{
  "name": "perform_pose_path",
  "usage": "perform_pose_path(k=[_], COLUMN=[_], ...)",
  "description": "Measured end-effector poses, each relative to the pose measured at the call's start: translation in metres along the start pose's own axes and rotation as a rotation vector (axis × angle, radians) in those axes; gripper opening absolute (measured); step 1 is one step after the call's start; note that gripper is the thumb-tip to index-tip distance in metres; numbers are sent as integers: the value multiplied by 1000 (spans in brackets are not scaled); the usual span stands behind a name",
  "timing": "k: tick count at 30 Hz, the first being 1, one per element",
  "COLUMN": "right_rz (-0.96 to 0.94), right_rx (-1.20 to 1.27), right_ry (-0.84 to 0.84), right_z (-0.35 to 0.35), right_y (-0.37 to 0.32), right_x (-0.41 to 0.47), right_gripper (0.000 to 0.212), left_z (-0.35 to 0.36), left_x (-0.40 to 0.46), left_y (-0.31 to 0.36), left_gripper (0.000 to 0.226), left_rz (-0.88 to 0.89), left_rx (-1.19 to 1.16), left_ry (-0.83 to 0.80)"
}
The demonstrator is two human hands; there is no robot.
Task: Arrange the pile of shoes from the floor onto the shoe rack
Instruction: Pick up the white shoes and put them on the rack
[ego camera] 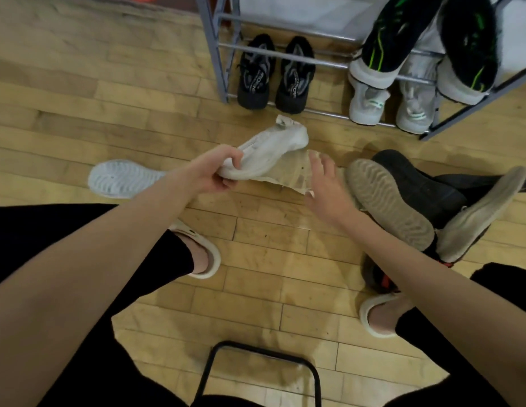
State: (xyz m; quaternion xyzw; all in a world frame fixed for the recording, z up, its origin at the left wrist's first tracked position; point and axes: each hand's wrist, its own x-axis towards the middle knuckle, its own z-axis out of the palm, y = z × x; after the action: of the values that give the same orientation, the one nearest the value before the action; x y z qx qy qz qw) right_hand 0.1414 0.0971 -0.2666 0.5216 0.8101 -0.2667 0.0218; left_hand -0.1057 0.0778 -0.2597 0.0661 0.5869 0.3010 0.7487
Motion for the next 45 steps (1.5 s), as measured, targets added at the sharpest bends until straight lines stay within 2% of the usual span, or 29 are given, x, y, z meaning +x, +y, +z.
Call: perform_pose_path(k=[2, 5, 7, 8, 10, 12, 13, 15, 16, 18, 21, 25, 28, 31, 33, 36, 38, 41, 43, 45], right_rz=[-37, -76, -116, -139, -153, -129, -104, -24, 26, 130, 235, 268, 238, 217, 211, 223, 238, 256, 262, 268], right_rx=[-7, -174, -272, -240, -42, 105, 165, 307, 375, 508, 660, 663, 662, 663, 661, 679, 702, 712, 707, 706], right_ry=[47, 144, 208, 209, 107, -42, -86, -116, -123, -145, -176, -207, -245, -276, -293, -321, -326, -303, -250, -174], right_z=[-7, -15, -18, -18, -18, -14, -12, -6, -2, 4, 11, 17, 29, 42, 49, 59, 60, 57, 51, 44], right_y=[-6, -10, -13, -15, -16, -17, -17, -18, -19, -19, -15, -18, -26, -37, -44, -50, -51, -51, -50, -48], right_x=[4, 7, 8, 10, 13, 15, 15, 16, 17, 19, 26, 36, 43, 51, 56, 61, 62, 60, 56, 51], right_gripper=[90, 97, 86, 76, 57, 50, 49, 45, 45, 45, 47, 48, 44, 43, 43, 42, 41, 42, 45, 45], left_z=[-16, -36, -47, -52, -65, -78, -84, -95, -100, -104, -106, -94, -90, -97, -108, -130, -136, -118, -107, -98], left_x=[-14, -33, -40, -42, -44, -42, -38, -29, -24, -18, -2, 11, 16, 21, 25, 30, 29, 12, 12, 12], left_y=[8, 13, 13, 12, 7, 0, -4, -12, -15, -21, -26, -25, -23, -20, -25, -34, -37, -33, -30, -29], left_gripper=[40, 51, 58, 60, 61, 60, 61, 53, 44, 30, 48, 58, 91, 117, 108, 57, 61, 93, 85, 63], left_rz=[-109, -264, -317, -338, -357, -323, -291, -176, -102, 0, 50, -40, -147, -184, -166, -75, -63, -131, -46, 32], left_rx=[33, 48, 65, 60, 20, -77, -183, -410, -439, -271, -85, 195, 143, -43, -81, -90, -91, -85, -189, -266], left_ry=[-143, -336, -387, -404, -401, -285, -170, 171, 352, 609, 759, 1009, 1096, 1082, 1106, 1011, 993, 1008, 1019, 980])
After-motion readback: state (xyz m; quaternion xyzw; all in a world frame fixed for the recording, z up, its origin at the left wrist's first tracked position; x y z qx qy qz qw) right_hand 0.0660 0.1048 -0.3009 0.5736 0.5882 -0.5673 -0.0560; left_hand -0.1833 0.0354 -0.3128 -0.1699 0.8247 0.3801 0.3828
